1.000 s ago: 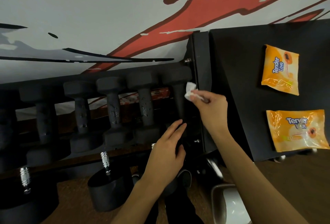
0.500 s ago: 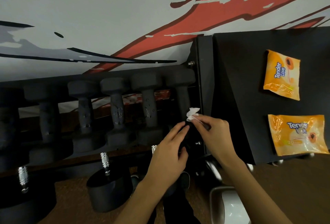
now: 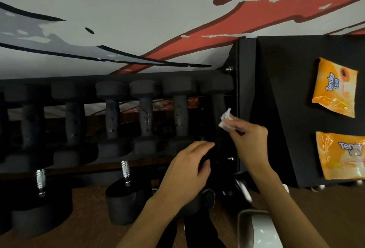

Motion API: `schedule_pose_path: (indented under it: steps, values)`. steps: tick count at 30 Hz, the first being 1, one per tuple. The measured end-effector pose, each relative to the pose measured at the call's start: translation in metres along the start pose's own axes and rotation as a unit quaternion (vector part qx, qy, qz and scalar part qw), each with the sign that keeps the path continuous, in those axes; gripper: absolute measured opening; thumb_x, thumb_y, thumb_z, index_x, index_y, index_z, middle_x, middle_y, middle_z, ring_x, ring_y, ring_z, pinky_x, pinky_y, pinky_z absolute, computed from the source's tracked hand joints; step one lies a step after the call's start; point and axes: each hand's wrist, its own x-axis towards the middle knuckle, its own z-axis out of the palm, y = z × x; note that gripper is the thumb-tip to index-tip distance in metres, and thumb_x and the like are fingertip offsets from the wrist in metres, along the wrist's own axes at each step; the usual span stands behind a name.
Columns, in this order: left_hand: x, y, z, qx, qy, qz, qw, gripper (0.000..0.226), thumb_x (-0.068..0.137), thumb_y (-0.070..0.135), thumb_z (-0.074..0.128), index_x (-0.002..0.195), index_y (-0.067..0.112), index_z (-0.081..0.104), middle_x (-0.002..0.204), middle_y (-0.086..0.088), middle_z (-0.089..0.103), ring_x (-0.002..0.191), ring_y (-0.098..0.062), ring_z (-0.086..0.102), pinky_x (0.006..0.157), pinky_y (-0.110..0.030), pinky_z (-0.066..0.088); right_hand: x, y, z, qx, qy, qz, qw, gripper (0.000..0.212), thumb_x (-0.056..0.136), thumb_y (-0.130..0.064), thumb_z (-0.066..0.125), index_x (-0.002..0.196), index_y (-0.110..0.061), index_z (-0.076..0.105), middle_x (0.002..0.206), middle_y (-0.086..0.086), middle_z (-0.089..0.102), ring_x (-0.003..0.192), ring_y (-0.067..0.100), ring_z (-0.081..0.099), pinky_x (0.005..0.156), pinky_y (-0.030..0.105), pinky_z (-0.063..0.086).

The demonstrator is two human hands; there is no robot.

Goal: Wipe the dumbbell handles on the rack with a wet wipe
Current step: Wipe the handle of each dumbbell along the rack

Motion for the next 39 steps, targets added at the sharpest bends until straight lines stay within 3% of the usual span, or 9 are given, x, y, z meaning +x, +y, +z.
schedule_pose_path:
  steps: [6,10,13,15,18,24,31,36,39]
  values:
    - [-0.014,-0.010,-0.021,-0.141,0.064,-0.085,0.984,0.038,0.091,0.003,0.059,0.124,0.023,0.062,0.108,0.011,0.067,0.100,-0.005,0.065,0.084,-0.024,0.056,-0.011,-0.030,-0.015,-0.013,-0.063,0.035,0.997,0.021,0.083,-0.006,0.073,0.098,-0.021,0.076,0.099,-0.009,0.074,0.093,-0.002,0.068,0.080,0.008,0.051]
    - [-0.014,-0.003,-0.024,-0.277,0.088,-0.142,0.946,0.039,0.093,0.011,0.060,0.129,0.027,0.056,0.113,0.009,0.068,0.100,-0.011,0.068,0.082,-0.034,0.058,-0.040,-0.069,0.004,0.091,-0.104,0.071,0.988,0.024,0.082,-0.014,0.075,0.105,-0.023,0.075,0.098,-0.014,0.075,0.095,0.002,0.069,0.084,0.030,0.056]
    - [-0.015,-0.002,-0.028,-0.315,0.117,-0.141,0.931,0.039,0.092,0.008,0.061,0.127,0.027,0.060,0.108,0.006,0.072,0.099,-0.013,0.069,0.082,-0.035,0.058,-0.060,-0.084,0.018,0.133,-0.199,0.073,0.968,0.040,0.088,-0.010,0.068,0.124,-0.028,0.065,0.115,-0.018,0.069,0.111,-0.002,0.063,0.095,0.025,0.052]
    - [-0.017,-0.004,-0.034,-0.295,0.146,-0.133,0.935,0.038,0.089,0.003,0.064,0.122,0.023,0.065,0.104,0.005,0.074,0.097,-0.011,0.070,0.082,-0.032,0.058,-0.068,-0.085,0.022,0.131,-0.220,0.058,0.965,0.049,0.089,-0.004,0.065,0.129,-0.032,0.059,0.124,-0.023,0.064,0.119,-0.007,0.055,0.100,0.017,0.046]
    - [-0.013,-0.010,-0.047,-0.259,0.195,-0.127,0.937,0.035,0.083,-0.002,0.068,0.108,0.022,0.072,0.095,0.005,0.076,0.090,-0.011,0.072,0.081,-0.032,0.058,-0.065,-0.079,0.023,0.144,-0.155,0.056,0.976,0.044,0.087,0.000,0.065,0.122,-0.027,0.066,0.123,-0.019,0.065,0.119,-0.003,0.057,0.097,0.016,0.047]
    - [0.040,-0.033,-0.071,-0.052,0.277,-0.060,0.958,0.038,0.087,0.005,0.065,0.123,0.016,0.066,0.113,0.006,0.070,0.103,-0.001,0.064,0.090,-0.010,0.047,-0.041,-0.061,0.023,0.120,-0.071,0.087,0.986,0.025,0.088,-0.001,0.064,0.100,-0.022,0.072,0.100,-0.011,0.072,0.098,0.003,0.067,0.083,0.017,0.053]
    - [0.066,-0.051,-0.048,0.056,0.253,0.002,0.966,0.033,0.086,-0.002,0.065,0.117,0.010,0.069,0.118,-0.004,0.062,0.110,-0.011,0.060,0.096,-0.008,0.043,-0.039,-0.054,0.033,0.088,-0.085,0.095,0.988,0.021,0.090,-0.007,0.064,0.098,-0.024,0.072,0.096,-0.015,0.069,0.095,0.002,0.065,0.080,0.023,0.056]
    - [0.057,-0.048,-0.040,0.134,0.183,-0.004,0.974,0.047,0.092,-0.004,0.054,0.137,0.011,0.053,0.140,-0.009,0.051,0.127,-0.018,0.051,0.106,-0.021,0.040,-0.034,-0.052,0.036,0.081,-0.090,0.086,0.989,0.019,0.090,-0.007,0.064,0.099,-0.023,0.072,0.097,-0.016,0.069,0.093,0.001,0.065,0.077,0.017,0.054]
    - [0.047,-0.045,-0.037,0.161,0.138,-0.024,0.977,0.056,0.091,-0.006,0.049,0.144,0.011,0.041,0.133,-0.011,0.057,0.118,-0.020,0.059,0.098,-0.019,0.042,-0.028,-0.055,0.038,0.063,-0.086,0.052,0.993,0.020,0.089,-0.004,0.065,0.100,-0.019,0.072,0.097,-0.015,0.067,0.090,-0.001,0.063,0.071,0.009,0.049]
